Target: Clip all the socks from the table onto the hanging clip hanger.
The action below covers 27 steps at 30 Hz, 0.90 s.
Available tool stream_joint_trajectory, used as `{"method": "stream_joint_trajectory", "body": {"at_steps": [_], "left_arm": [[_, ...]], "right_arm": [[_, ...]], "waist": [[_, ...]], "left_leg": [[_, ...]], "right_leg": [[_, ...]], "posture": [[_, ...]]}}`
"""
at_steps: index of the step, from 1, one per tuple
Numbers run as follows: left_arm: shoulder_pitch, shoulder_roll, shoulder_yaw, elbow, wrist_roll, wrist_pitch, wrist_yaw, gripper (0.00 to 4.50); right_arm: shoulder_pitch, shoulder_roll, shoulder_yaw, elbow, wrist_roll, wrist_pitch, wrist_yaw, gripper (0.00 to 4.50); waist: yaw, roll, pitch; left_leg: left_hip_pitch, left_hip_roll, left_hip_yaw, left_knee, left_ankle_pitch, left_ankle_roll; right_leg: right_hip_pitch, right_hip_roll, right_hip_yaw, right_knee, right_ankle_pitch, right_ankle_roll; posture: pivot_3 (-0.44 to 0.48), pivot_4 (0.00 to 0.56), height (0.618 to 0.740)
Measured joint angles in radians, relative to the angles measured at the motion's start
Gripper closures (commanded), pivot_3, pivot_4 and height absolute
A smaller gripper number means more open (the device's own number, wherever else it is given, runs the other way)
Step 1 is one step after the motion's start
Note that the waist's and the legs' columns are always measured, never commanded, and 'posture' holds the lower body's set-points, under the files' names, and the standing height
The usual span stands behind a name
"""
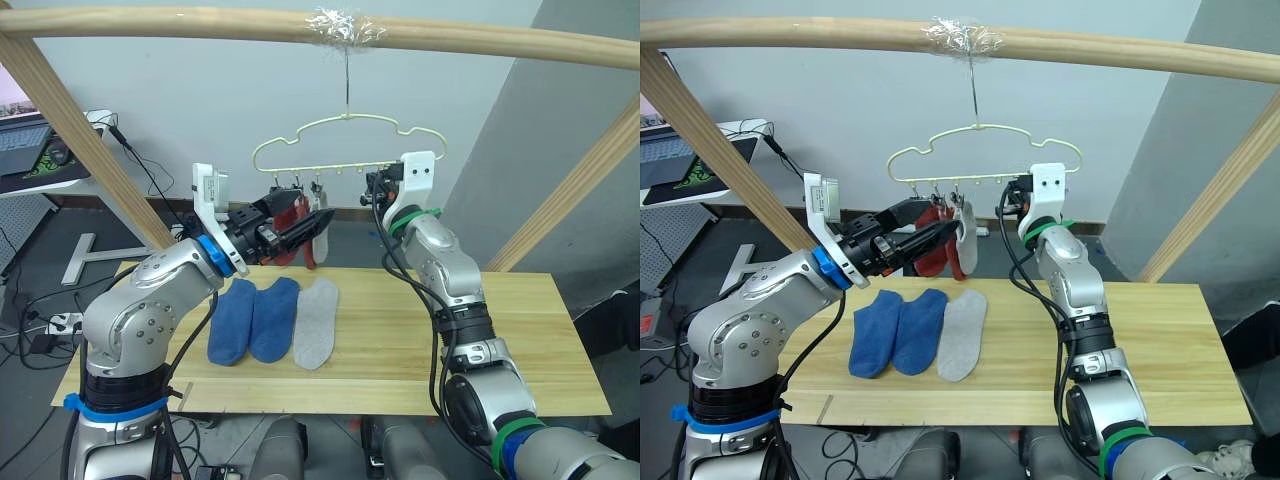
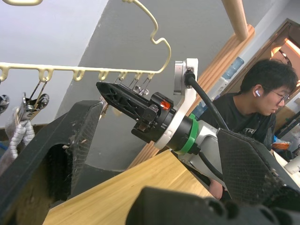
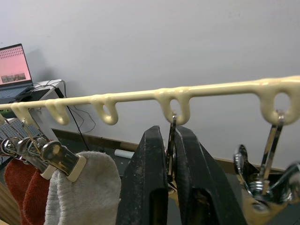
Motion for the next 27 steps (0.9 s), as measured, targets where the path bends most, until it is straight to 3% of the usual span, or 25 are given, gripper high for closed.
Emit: {"method": "stream_joint_trajectory", "body": {"at_steps": [5, 9, 17, 27], "left_arm": [[0.015, 0.0, -0.016, -0.001, 0.02, -0.01, -0.011, 0.0], [0.095, 0.023, -0.134, 0.025, 0.169, -0.079, -0.037, 0.0], [0.169, -0.079, -0.328, 0.346, 0.484, -0.326, -0.061, 0.0], [0.034, -0.221, -0.489, 0.887, 0.802, -0.615, -0.069, 0.0]], "right_arm": [[0.0, -0.003, 0.0, 0.0, 0.001, 0.0, 0.004, 4.47], [0.0, -0.017, 0.001, -0.003, 0.005, 0.022, 0.021, 4.47], [0.021, -0.044, 0.004, -0.075, 0.011, 0.099, 0.052, 4.47], [0.076, -0.041, 0.023, -0.196, 0.031, 0.183, 0.049, 4.47]], "waist": [[-0.001, 0.0, 0.0], [-0.001, 0.001, 0.001], [-0.001, 0.002, 0.002], [-0.007, 0.002, 0.001]], "left_leg": [[0.0, 0.0, 0.0, 0.0, 0.0, 0.0], [0.001, 0.0, 0.0, -0.001, 0.0, 0.0], [0.0, 0.0, 0.001, -0.001, 0.0, 0.0], [-0.001, 0.0, 0.002, -0.001, -0.001, 0.001]], "right_leg": [[0.0, 0.0, 0.0, 0.0, 0.0, 0.0], [0.0, 0.0, 0.001, 0.0, 0.0, 0.0], [-0.001, 0.0, 0.001, 0.0, -0.001, -0.002], [-0.002, 0.0, 0.0, 0.0, -0.001, -0.001]], "posture": [[0.077, 0.187, 0.74], [0.069, 0.188, 0.74], [0.036, 0.193, 0.74], [-0.011, 0.201, 0.74]]}}
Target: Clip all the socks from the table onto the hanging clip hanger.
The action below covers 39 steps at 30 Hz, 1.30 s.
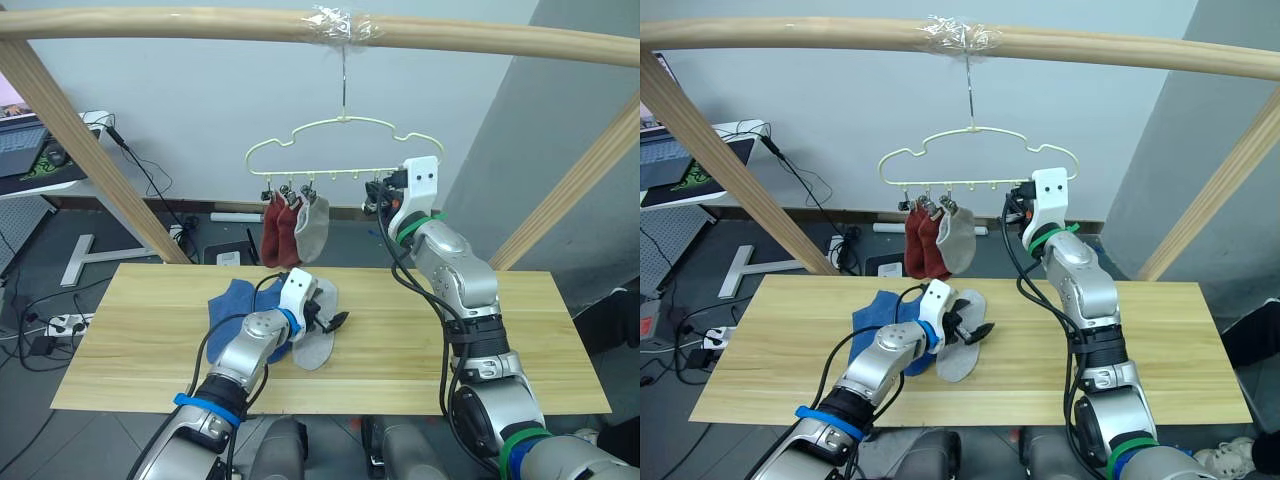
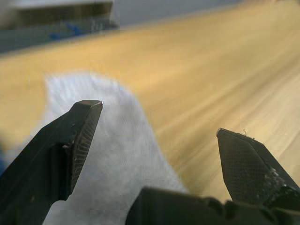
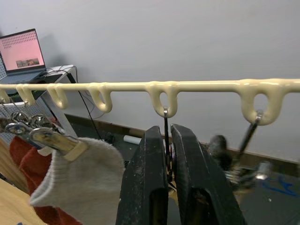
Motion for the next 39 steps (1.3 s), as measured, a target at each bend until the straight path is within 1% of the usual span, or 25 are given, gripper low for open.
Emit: {"method": "stream_joint_trajectory", "body": {"at_steps": [1, 4, 7, 10, 12, 14, 17, 21, 25, 28, 30, 34, 39], "left_arm": [[-0.002, 0.0, 0.0, 0.025, 0.013, -0.017, -0.007, 0.0], [-0.017, -0.015, 0.011, 0.101, 0.037, -0.079, -0.014, 0.55], [-0.023, -0.019, 0.024, 0.145, 0.049, -0.128, -0.016, 1.5], [-0.003, -0.018, 0.032, 0.142, 0.057, -0.15, -0.032, 2.27], [0.02, -0.016, 0.032, 0.127, 0.064, -0.163, -0.041, 2.59], [0.041, -0.013, 0.032, 0.106, 0.067, -0.168, -0.055, 3.08], [0.069, -0.013, 0.032, 0.078, 0.072, -0.177, -0.058, 3.6], [0.092, -0.016, 0.032, 0.059, 0.081, -0.189, -0.056, 4.49], [0.123, -0.047, 0.061, 0.024, 0.054, -0.195, -0.061, 4.49], [0.13, -0.073, 0.091, -0.043, 0.015, -0.195, -0.079, 4.49], [0.131, -0.092, 0.101, -0.117, -0.017, -0.194, -0.095, 4.49], [0.131, -0.122, 0.117, -0.218, -0.051, -0.193, -0.1, 4.49], [0.129, -0.147, 0.141, -0.322, -0.076, -0.186, -0.076, 4.49]], "right_arm": [[0.004, -0.003, 0.0, -0.006, 0.0, 0.003, 0.0, 4.47], [0.02, -0.007, 0.001, -0.028, 0.002, 0.015, -0.003, 4.5], [0.025, -0.005, 0.0, -0.041, 0.009, 0.031, -0.007, 4.5], [0.028, -0.004, -0.004, -0.057, 0.013, 0.047, -0.02, 4.5], [0.031, -0.006, -0.005, -0.065, 0.013, 0.055, -0.021, 4.5], [0.033, -0.006, -0.005, -0.067, 0.015, 0.057, -0.022, 4.5], [0.034, 0.001, -0.018, -0.07, 0.03, 0.067, -0.03, 4.5], [0.034, 0.001, -0.024, -0.07, 0.047, 0.072, -0.039, 4.5], [0.029, -0.003, -0.036, -0.07, 0.067, 0.091, -0.041, 4.5], [0.005, 0.001, -0.086, -0.071, 0.114, 0.147, -0.051, 4.5], [-0.022, 0.019, -0.16, -0.074, 0.192, 0.235, -0.085, 4.5], [-0.053, 0.006, -0.235, -0.083, 0.284, 0.353, -0.115, 4.5], [-0.1, 0.007, -0.333, -0.085, 0.387, 0.498, -0.182, 4.5]], "waist": [[0.0, 0.0, 0.0], [0.0, 0.0, 0.0], [0.0, 0.0, 0.0], [-0.001, 0.0, 0.0], [-0.001, 0.0, 0.0], [-0.001, 0.0, -0.001], [-0.001, 0.0, -0.001], [-0.001, 0.0, -0.001], [0.0, 0.0, 0.0], [0.003, 0.0, 0.0], [0.002, 0.0, 0.0], [0.002, 0.0, -0.001], [0.002, 0.0, -0.001]], "left_leg": [[0.0, 0.0, 0.0, 0.0, 0.0, 0.0], [0.0, 0.0, -0.001, 0.0, 0.0, 0.0], [0.001, 0.0, 0.0, 0.001, 0.0, 0.0], [0.001, -0.001, 0.0, 0.001, 0.0, 0.0], [0.001, 0.0, 0.0, 0.001, 0.0, 0.0], [0.001, 0.0, -0.001, 0.001, 0.0, 0.0], [0.001, 0.0, -0.001, 0.001, 0.0, 0.0], [0.001, 0.0, 0.0, 0.001, 0.0, 0.0], [0.0, 0.0, -0.001, 0.001, 0.0, 0.0], [0.0, 0.0, -0.001, 0.001, 0.0, 0.0], [0.0, 0.0, -0.001, 0.001, 0.0, 0.0], [0.0, 0.0, -0.001, 0.001, 0.0, 0.0], [0.0, 0.0, -0.001, 0.001, 0.0, 0.0]], "right_leg": [[0.0, 0.0, 0.0, 0.0, 0.0, 0.0], [0.0, 0.0, -0.001, 0.0, 0.0, 0.0], [0.001, 0.0, 0.0, 0.0, 0.0, 0.001], [0.001, 0.0, 0.0, 0.0, 0.0, 0.001], [0.001, 0.0, 0.0, 0.0, 0.0, 0.001], [0.001, 0.0, -0.001, 0.0, 0.0, 0.001], [0.002, 0.0, 0.0, 0.0, 0.0, 0.001], [0.002, 0.0, 0.0, 0.0, 0.0, 0.001], [0.002, 0.0, 0.0, 0.0, 0.0, 0.001], [0.002, 0.0, -0.001, 0.0, 0.0, 0.001], [0.002, 0.0, 0.0, 0.0, 0.0, 0.001], [0.002, 0.0, 0.0, 0.0, 0.0, 0.001], [0.002, 0.0, 0.0, 0.0, 0.0, 0.001]], "posture": [[-0.011, 0.201, 0.74], [-0.022, 0.202, 0.74], [-0.028, 0.199, 0.74], [-0.027, 0.19, 0.74], [-0.026, 0.188, 0.74], [-0.024, 0.186, 0.74], [-0.021, 0.184, 0.74], [-0.018, 0.188, 0.74], [-0.018, 0.188, 0.74], [-0.019, 0.182, 0.74], [-0.02, 0.183, 0.74], [-0.022, 0.172, 0.74], [-0.02, 0.17, 0.74]]}}
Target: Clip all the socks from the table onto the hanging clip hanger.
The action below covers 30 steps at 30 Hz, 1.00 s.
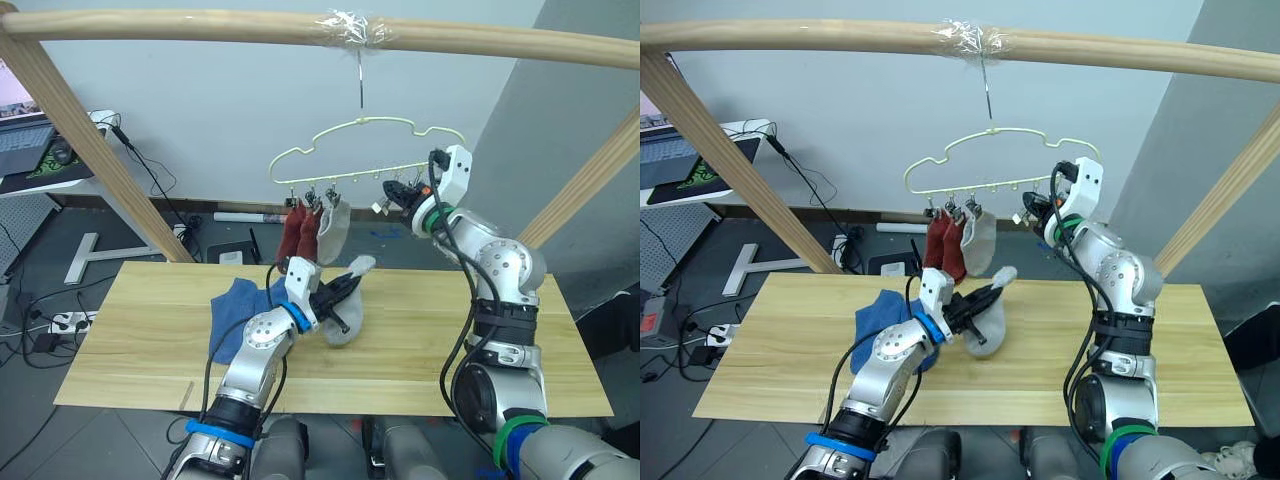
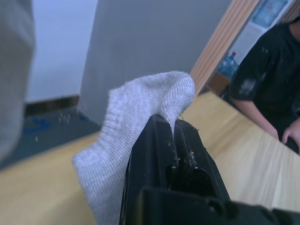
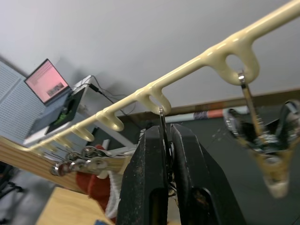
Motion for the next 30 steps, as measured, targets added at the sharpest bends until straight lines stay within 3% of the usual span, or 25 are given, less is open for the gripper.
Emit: {"method": "stream_joint_trajectory", "body": {"at_steps": [30], "left_arm": [[-0.103, -0.057, 0.011, -0.005, 0.059, -0.111, 0.106, 4.49]], "right_arm": [[-0.005, -0.007, -0.045, -0.023, 0.166, 0.154, -0.104, 4.5]], "waist": [[-0.001, 0.0, 0.0]], "left_leg": [[-0.001, -0.001, 0.001, 0.0, 0.0, 0.001]], "right_leg": [[0.0, 0.001, 0.0, -0.002, 0.0, 0.0]], "posture": [[-0.041, 0.18, 0.74]]}}
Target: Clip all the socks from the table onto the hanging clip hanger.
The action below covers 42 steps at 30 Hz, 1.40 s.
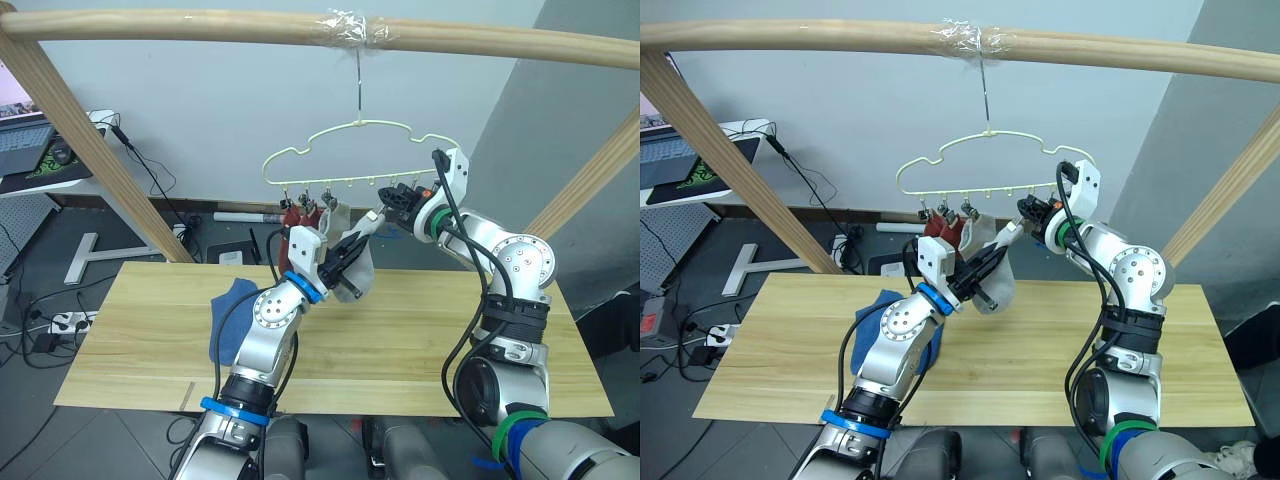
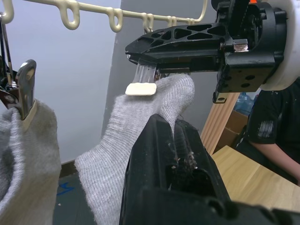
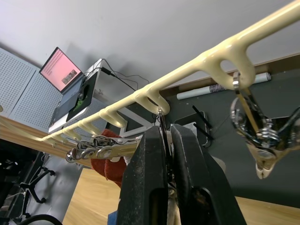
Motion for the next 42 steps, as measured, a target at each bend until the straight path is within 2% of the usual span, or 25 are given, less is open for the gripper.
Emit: {"method": "stream_joint_trajectory", "body": {"at_steps": [4, 5, 7, 9, 15, 16, 19, 22, 26, 29, 32, 34, 37, 40, 42], "left_arm": [[-0.003, -0.001, -0.002, 0.003, 0.004, 0.0, 0.002, 4.49], [-0.008, -0.001, -0.002, 0.006, 0.005, 0.0, 0.002, 4.5], [-0.014, -0.001, -0.002, 0.008, 0.007, -0.001, 0.003, 4.5], [-0.014, -0.001, -0.003, 0.009, 0.011, -0.001, 0.003, 4.5], [-0.018, 0.0, -0.002, 0.01, 0.018, -0.002, 0.006, 4.5], [-0.019, -0.001, -0.002, 0.011, 0.018, -0.001, 0.007, 4.5], [-0.019, -0.001, 0.0, 0.011, 0.017, 0.001, 0.01, 4.5], [-0.019, 0.006, 0.005, 0.011, 0.013, 0.003, 0.004, 3.79], [-0.017, 0.02, 0.015, 0.011, 0.002, 0.016, -0.007, 2.54], [-0.012, 0.041, 0.023, 0.009, -0.01, 0.026, -0.024, 1.54], [0.0, 0.063, 0.042, -0.001, -0.031, 0.051, -0.039, 0.53], [0.02, 0.087, 0.045, -0.03, -0.043, 0.07, -0.053, 0.02], [0.06, 0.14, 0.054, -0.104, -0.069, 0.117, -0.088, 0.02], [0.085, 0.186, 0.07, -0.171, -0.095, 0.165, -0.109, 0.0], [0.096, 0.205, 0.076, -0.226, -0.116, 0.198, -0.114, 0.0]], "right_arm": [[0.005, 0.01, -0.011, -0.006, 0.028, 0.012, -0.013, 4.5], [0.007, 0.013, -0.016, -0.006, 0.039, 0.015, -0.018, 3.86], [0.015, 0.012, -0.025, -0.005, 0.049, 0.018, -0.024, 3.19], [0.023, 0.007, -0.033, 0.002, 0.052, 0.025, -0.029, 2.31], [0.031, 0.002, -0.066, 0.009, 0.081, 0.028, -0.036, 0.15], [0.032, 0.0, -0.072, 0.008, 0.088, 0.029, -0.036, 0.04], [0.055, -0.019, -0.079, -0.017, 0.123, 0.052, -0.033, 0.04], [0.097, -0.06, -0.078, -0.084, 0.166, 0.095, -0.018, 0.0], [0.139, -0.102, -0.057, -0.184, 0.208, 0.088, 0.033, 0.0], [0.223, -0.178, 0.053, -0.273, 0.159, 0.019, 0.117, 0.0], [0.276, -0.187, 0.127, -0.317, 0.102, -0.061, 0.15, 0.0], [0.301, -0.194, 0.176, -0.342, 0.038, -0.135, 0.159, 0.0], [0.357, -0.269, 0.318, -0.381, -0.129, -0.294, 0.204, 0.0], [0.399, -0.231, 0.355, -0.383, -0.21, -0.388, 0.193, 0.62], [0.408, -0.185, 0.364, -0.383, -0.241, -0.429, 0.173, 1.33]], "waist": [[0.0, 0.0, 0.0], [0.0, 0.0, 0.0], [-0.001, 0.0, 0.0], [-0.002, 0.0, 0.0], [-0.005, 0.0, 0.0], [-0.006, 0.0, 0.0], [-0.007, 0.0, 0.0], [-0.009, 0.0, 0.0], [-0.014, 0.0, 0.0], [-0.02, 0.0, 0.0], [-0.026, 0.0, 0.0], [-0.029, 0.0, 0.0], [-0.028, 0.0, 0.0], [-0.028, 0.0, 0.001], [-0.027, 0.001, 0.001]], "left_leg": [[0.0, 0.0, 0.0, 0.0, 0.0, 0.0], [0.0, 0.0, 0.0, 0.0, 0.0, 0.0], [0.0, 0.0, 0.0, 0.0, 0.0, 0.0], [0.0, 0.0, 0.0, 0.0, 0.0, 0.0], [-0.001, 0.001, 0.0, -0.001, 0.0, 0.0], [-0.001, 0.001, 0.0, -0.001, 0.0, 0.0], [-0.001, 0.001, 0.0, -0.001, 0.0, 0.0], [-0.002, 0.0, 0.0, -0.001, 0.0, 0.001], [-0.002, 0.001, 0.0, -0.001, -0.001, 0.001], [-0.002, 0.001, 0.0, -0.001, -0.001, 0.001], [-0.002, 0.001, 0.0, -0.001, -0.001, 0.001], [-0.002, 0.002, 0.001, -0.001, -0.001, 0.001], [-0.001, 0.002, 0.0, -0.001, -0.001, 0.001], [-0.001, 0.002, 0.0, -0.002, -0.001, 0.001], [-0.001, 0.002, 0.0, -0.001, -0.001, 0.001]], "right_leg": [[0.0, 0.0, 0.0, 0.0, 0.0, 0.0], [0.0, 0.0, 0.0, 0.0, 0.0, 0.0], [0.0, 0.001, 0.0, 0.0, 0.0, 0.0], [0.0, 0.001, 0.0, -0.001, 0.0, 0.0], [-0.001, 0.001, 0.0, -0.001, 0.0, 0.0], [-0.001, 0.001, 0.0, -0.001, 0.0, 0.0], [-0.001, 0.001, 0.0, -0.001, 0.0, 0.0], [-0.002, 0.001, 0.0, -0.002, 0.0, 0.0], [-0.002, 0.002, 0.0, -0.002, 0.0, 0.0], [-0.002, 0.003, 0.0, -0.003, 0.0, 0.0], [-0.002, 0.003, 0.001, -0.002, 0.0, 0.0], [-0.002, 0.004, 0.001, -0.002, 0.0, 0.0], [-0.002, 0.004, 0.001, -0.003, 0.0, 0.0], [-0.002, 0.004, 0.001, -0.002, 0.0, 0.001], [-0.002, 0.004, 0.001, -0.002, 0.0, 0.0]], "posture": [[-0.058, 0.18, 0.74], [-0.058, 0.175, 0.74], [-0.057, 0.173, 0.74], [-0.057, 0.173, 0.74], [-0.048, 0.165, 0.74], [-0.048, 0.165, 0.74], [-0.048, 0.169, 0.74], [-0.048, 0.169, 0.74], [-0.051, 0.173, 0.74], [-0.053, 0.175, 0.74], [-0.052, 0.178, 0.74], [-0.051, 0.183, 0.74], [-0.047, 0.189, 0.74], [-0.042, 0.195, 0.74], [-0.035, 0.197, 0.74]]}}
